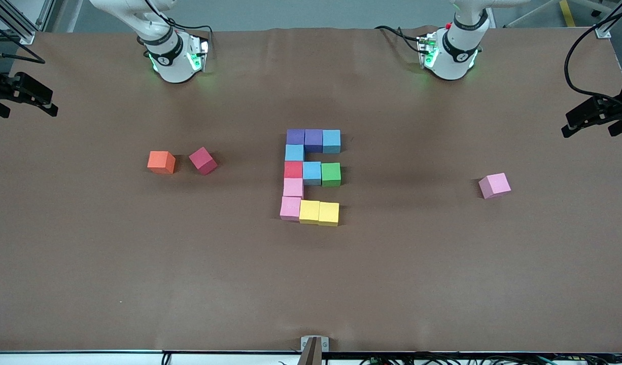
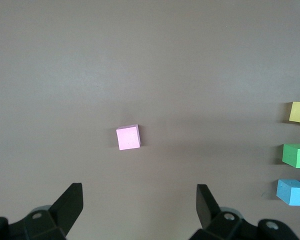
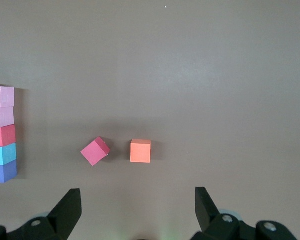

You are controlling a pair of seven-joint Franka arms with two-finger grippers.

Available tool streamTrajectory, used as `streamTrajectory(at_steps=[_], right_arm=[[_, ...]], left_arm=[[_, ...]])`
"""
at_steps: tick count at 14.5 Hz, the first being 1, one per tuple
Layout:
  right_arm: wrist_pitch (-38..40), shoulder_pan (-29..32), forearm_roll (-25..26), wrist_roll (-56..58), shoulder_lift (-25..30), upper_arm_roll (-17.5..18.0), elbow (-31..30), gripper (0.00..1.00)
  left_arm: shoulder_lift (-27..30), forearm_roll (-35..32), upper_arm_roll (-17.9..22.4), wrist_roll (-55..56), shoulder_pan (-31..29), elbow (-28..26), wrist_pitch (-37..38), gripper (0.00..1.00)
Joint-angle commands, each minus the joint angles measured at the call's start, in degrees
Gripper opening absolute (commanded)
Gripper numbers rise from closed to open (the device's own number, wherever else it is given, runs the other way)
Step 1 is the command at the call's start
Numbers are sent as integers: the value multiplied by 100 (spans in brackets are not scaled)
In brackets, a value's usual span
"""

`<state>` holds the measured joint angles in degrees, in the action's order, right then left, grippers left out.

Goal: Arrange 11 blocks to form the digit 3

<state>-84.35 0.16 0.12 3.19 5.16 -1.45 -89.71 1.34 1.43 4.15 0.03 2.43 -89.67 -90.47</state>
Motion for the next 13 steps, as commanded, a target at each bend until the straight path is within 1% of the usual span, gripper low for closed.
streamTrajectory(at_steps=[1, 3, 13], right_arm=[[-73, 10, -83, 51, 72, -31, -99, 100], [-126, 1, -74, 51, 64, -31, -91, 100], [-99, 63, 14, 357, -59, -40, 85, 100]], left_arm=[[41, 95, 165, -91, 127, 54, 39, 100], [41, 104, 157, -91, 30, 63, 21, 100], [15, 95, 130, -109, 39, 63, -110, 100]])
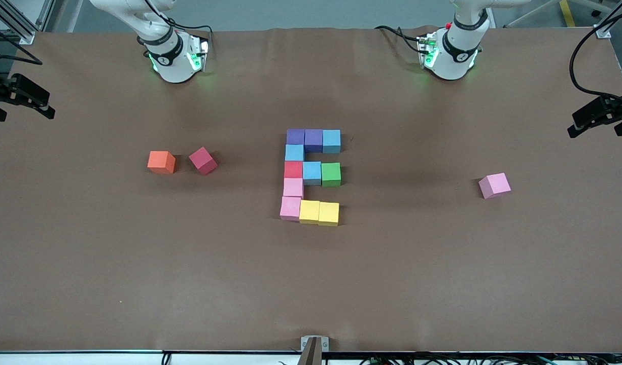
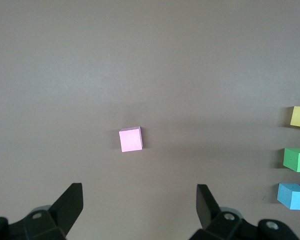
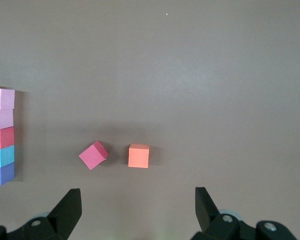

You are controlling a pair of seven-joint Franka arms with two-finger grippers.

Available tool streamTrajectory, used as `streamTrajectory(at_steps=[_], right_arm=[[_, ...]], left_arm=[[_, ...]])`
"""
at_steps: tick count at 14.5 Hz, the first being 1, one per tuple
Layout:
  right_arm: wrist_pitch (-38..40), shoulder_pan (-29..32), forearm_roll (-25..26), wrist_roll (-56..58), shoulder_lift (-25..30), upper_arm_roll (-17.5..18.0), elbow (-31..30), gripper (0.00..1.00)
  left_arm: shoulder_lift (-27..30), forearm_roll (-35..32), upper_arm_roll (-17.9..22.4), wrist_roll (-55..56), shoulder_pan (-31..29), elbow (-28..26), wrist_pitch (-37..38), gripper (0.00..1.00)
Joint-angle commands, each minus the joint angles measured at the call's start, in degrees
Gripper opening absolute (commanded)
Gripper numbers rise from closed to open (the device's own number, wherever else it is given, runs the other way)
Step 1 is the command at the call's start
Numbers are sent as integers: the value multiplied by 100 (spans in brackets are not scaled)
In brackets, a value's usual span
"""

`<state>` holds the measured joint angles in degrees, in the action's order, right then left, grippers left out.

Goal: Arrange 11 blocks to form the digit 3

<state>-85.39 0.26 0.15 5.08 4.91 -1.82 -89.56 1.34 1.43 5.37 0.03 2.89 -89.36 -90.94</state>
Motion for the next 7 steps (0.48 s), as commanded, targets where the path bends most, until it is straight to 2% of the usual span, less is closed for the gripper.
streamTrajectory(at_steps=[1, 7], right_arm=[[14, 53, 3, 204, -34, -2, 79, 100], [58, 44, -24, 178, -16, -2, 0, 100]], left_arm=[[15, 95, -1, -126, 27, 32, -91, 100], [24, 103, -19, -495, 1, 32, -73, 100]])
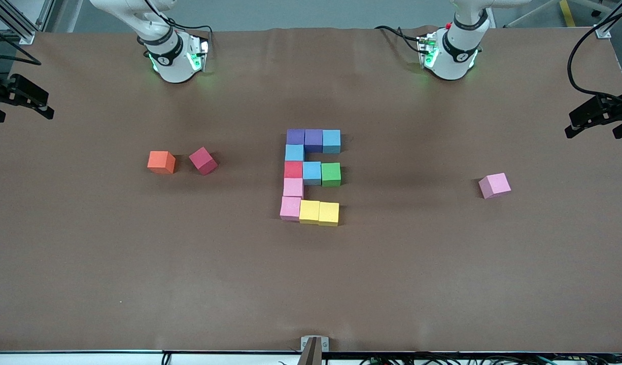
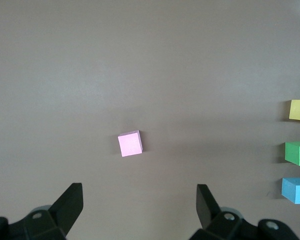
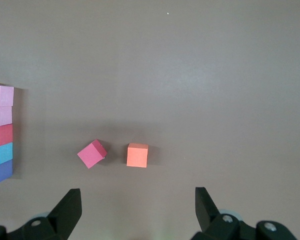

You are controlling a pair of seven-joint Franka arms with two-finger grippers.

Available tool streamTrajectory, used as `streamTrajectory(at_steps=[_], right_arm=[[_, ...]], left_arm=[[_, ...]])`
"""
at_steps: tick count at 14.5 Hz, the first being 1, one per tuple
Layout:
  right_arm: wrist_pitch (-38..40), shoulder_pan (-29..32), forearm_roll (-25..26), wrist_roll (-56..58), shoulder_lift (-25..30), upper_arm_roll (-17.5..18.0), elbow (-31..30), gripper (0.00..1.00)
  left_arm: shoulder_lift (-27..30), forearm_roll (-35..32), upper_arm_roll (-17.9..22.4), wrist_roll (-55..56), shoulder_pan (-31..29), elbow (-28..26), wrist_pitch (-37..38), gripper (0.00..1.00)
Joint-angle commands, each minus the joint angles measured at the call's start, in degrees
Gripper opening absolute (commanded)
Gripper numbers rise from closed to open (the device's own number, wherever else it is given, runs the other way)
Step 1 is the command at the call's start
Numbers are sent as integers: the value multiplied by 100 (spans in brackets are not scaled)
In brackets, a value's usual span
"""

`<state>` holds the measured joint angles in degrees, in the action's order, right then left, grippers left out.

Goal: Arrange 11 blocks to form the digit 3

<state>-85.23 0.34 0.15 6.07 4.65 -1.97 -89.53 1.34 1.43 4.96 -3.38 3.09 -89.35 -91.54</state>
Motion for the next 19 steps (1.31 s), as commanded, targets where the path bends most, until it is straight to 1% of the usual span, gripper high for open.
streamTrajectory(at_steps=[1, 10, 11, 13, 19], right_arm=[[42, 37, -24, 79, 9, 12, -20, 100], [182, 63, -33, 0, 45, 12, -56, 100], [182, 63, -33, 0, 45, 12, -56, 100], [182, 63, -24, 9, 53, 12, -56, 100], [173, 89, 2, 35, 62, 3, -99, 100]], left_arm=[[24, 112, 23, -146, -28, 32, -13, 100], [41, 121, 14, -32, 7, 23, 31, 100], [50, 121, -12, 38, 16, 23, 40, 100], [59, 112, -231, 493, -10, 32, 49, 100], [68, 103, -267, 522, -36, 23, 92, 100]])
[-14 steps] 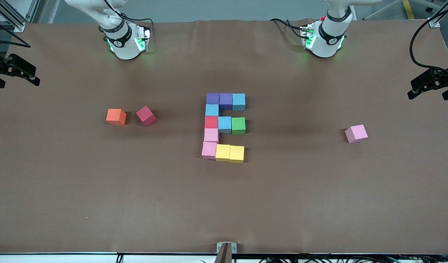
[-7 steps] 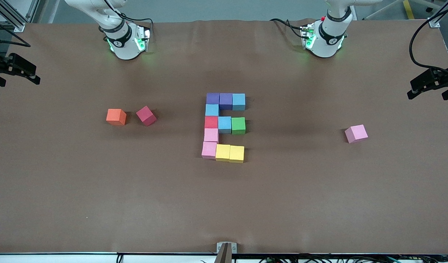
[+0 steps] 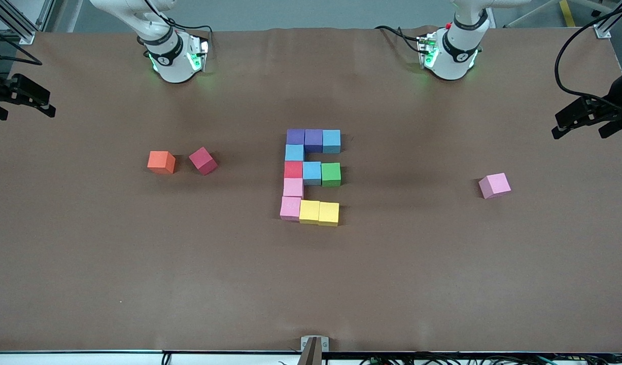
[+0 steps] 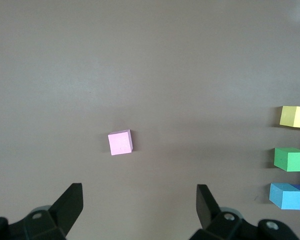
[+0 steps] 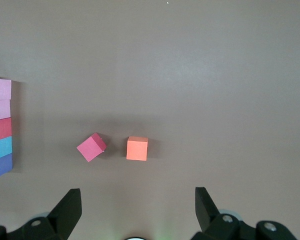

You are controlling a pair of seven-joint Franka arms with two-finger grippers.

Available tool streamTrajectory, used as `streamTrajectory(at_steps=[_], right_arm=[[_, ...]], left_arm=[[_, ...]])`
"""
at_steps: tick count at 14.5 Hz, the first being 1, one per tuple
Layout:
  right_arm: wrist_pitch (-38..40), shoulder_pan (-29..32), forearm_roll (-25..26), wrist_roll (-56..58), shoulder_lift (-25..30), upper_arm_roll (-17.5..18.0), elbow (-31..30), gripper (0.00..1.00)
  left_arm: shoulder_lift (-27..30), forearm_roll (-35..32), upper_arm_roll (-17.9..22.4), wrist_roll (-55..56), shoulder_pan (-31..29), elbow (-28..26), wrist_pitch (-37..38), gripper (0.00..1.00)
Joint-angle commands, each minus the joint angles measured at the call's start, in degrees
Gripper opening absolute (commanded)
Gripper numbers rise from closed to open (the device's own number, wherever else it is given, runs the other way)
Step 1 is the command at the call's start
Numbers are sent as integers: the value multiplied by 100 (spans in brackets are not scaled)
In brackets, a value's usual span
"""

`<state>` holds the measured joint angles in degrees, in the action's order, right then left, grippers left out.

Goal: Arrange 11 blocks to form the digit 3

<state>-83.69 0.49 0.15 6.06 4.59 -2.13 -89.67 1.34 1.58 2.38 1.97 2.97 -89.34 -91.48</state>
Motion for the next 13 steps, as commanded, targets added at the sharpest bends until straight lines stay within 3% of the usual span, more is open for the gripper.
streamTrajectory(at_steps=[1, 13], right_arm=[[20, 74, 2, 35, 69, 20, -85, 100], [-24, 66, 2, 27, 78, 29, -77, 100]], left_arm=[[68, 88, -18, 5, -25, 22, 139, 100], [129, 96, 8, 49, -34, 14, 175, 100]])
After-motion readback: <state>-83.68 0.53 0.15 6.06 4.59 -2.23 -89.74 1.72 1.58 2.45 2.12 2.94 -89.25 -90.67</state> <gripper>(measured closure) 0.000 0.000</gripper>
